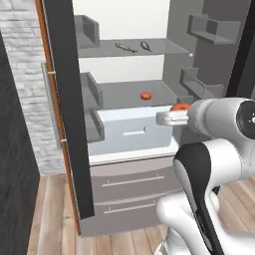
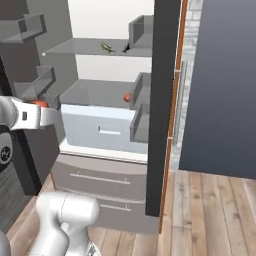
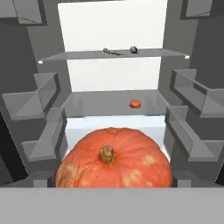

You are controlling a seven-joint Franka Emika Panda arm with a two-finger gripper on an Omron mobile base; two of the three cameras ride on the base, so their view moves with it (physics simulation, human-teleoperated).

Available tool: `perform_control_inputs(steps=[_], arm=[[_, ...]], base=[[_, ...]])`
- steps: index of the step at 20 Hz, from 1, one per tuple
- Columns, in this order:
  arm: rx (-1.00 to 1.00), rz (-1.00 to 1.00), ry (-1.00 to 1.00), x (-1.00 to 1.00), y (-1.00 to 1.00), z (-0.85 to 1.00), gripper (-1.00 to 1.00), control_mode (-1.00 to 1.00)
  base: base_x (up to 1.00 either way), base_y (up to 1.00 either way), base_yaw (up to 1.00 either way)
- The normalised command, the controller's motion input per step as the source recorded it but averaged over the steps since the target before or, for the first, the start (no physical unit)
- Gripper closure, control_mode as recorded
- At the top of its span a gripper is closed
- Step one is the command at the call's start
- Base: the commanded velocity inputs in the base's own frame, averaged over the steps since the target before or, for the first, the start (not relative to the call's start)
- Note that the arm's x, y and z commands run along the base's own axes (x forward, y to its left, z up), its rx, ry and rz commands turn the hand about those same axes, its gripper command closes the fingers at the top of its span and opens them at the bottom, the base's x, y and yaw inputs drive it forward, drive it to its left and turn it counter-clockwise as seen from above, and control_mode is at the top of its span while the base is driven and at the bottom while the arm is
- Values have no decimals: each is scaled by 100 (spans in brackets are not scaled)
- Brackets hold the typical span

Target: Place one squash and one fish in each tupperware on the nearby counter, to pack two identical lunches.

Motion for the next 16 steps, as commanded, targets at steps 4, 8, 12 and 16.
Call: perform_control_inputs(steps=[4, 8, 12, 16], arm=[[0, 0, 0, 0, 0, 0, 100, 100], [0, 0, 0, 0, 0, 0, 100, 100], [0, 0, 0, 0, 0, 0, 100, 100], [0, 0, 0, 0, 0, 0, 100, 100]], base=[[-72, -24, 0], [-47, -57, 0], [-14, -82, 0], [0, -100, 0]])
